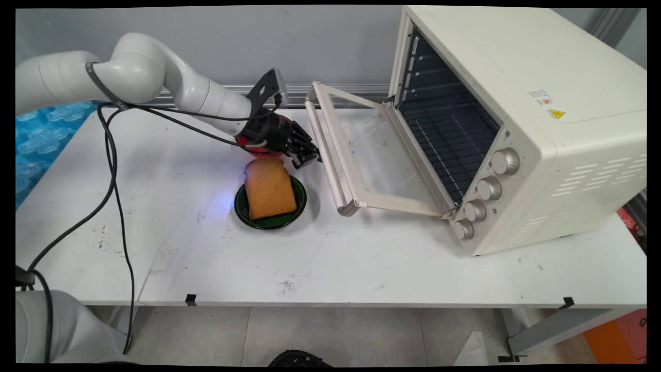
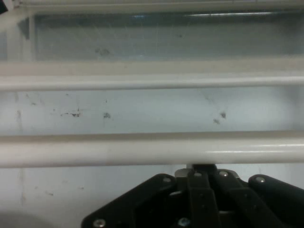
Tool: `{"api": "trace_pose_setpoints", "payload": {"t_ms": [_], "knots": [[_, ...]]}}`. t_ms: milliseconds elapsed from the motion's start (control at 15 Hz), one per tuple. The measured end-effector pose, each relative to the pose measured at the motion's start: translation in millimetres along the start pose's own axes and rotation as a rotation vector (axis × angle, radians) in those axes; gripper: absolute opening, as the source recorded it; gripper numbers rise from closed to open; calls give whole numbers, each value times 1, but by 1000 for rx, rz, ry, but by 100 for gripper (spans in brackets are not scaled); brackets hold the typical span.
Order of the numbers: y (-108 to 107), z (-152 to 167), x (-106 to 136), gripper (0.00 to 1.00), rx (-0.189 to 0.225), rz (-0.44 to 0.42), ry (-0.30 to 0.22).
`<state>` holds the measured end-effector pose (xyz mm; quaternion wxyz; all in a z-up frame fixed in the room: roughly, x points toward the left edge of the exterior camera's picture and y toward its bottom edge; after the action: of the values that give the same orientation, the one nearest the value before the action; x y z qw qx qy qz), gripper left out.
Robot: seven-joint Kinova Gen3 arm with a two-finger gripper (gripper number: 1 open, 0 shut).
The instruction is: Close the oven
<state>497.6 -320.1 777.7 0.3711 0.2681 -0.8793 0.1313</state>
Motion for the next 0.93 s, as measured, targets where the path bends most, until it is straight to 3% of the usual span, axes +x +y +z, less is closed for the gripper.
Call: {"api": "trace_pose_setpoints", "payload": {"t_ms": [333,933], "knots": [[-1,-1,7,0,-2,8,15],[-6,-1,41,0,2,35,68]]}}
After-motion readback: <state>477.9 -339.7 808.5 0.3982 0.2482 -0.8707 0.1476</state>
